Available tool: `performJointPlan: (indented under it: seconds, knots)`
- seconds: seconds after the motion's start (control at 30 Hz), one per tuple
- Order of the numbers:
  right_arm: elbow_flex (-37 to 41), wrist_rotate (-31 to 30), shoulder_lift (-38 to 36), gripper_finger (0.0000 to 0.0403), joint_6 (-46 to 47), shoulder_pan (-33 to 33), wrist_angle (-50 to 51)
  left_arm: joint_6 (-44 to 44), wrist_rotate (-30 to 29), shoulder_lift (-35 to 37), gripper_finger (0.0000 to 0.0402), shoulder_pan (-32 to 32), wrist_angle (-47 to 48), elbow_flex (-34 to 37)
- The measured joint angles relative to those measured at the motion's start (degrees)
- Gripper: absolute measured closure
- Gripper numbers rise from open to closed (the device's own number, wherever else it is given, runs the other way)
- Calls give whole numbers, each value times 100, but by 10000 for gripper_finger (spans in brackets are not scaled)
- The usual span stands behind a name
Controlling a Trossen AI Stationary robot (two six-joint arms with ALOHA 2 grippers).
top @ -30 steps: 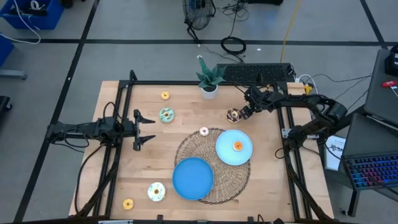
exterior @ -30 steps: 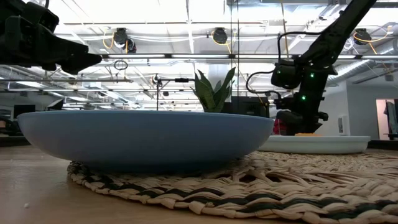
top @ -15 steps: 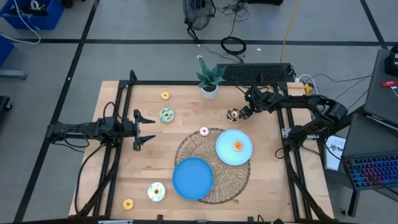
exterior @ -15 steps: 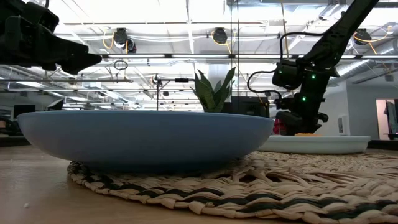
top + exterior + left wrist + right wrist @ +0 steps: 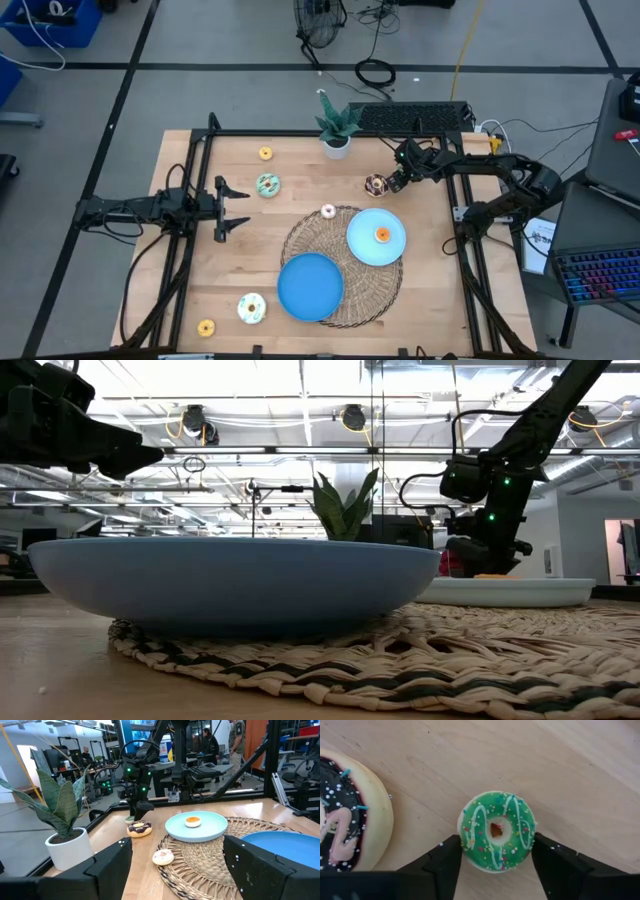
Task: Pick & Place donuts
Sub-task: Put the small green donut on the light blue plate
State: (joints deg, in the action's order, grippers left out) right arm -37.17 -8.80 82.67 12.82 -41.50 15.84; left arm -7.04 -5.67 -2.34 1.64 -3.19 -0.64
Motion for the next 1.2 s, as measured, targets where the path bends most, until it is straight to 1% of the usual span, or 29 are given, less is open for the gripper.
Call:
performJointPlan:
  seconds: [0.17,0.33,0.5,0.67,0.73,0.97,1.07,1.2]
  knots:
    - [0,-2,0,230,0,0,-9,-1,2,0,96,-2,1,0]
    - [-2,5,0,254,0,0,-22,0,2,2,96,0,0,0]
    - [-7,52,-2,261,0,-1,-22,2,2,1,96,-1,-1,0]
    - [-7,621,-89,260,28,0,-24,-1,0,2,96,-2,-1,0]
    - [-7,765,-216,261,106,4,-22,2,0,1,96,-2,1,0]
    - [-7,756,-1035,264,153,48,-15,0,0,0,96,1,0,1]
    - [-11,758,-1437,265,153,177,-42,1,0,2,96,-2,1,0]
    - [-13,757,-1902,266,309,507,-107,2,0,0,96,-2,1,0]
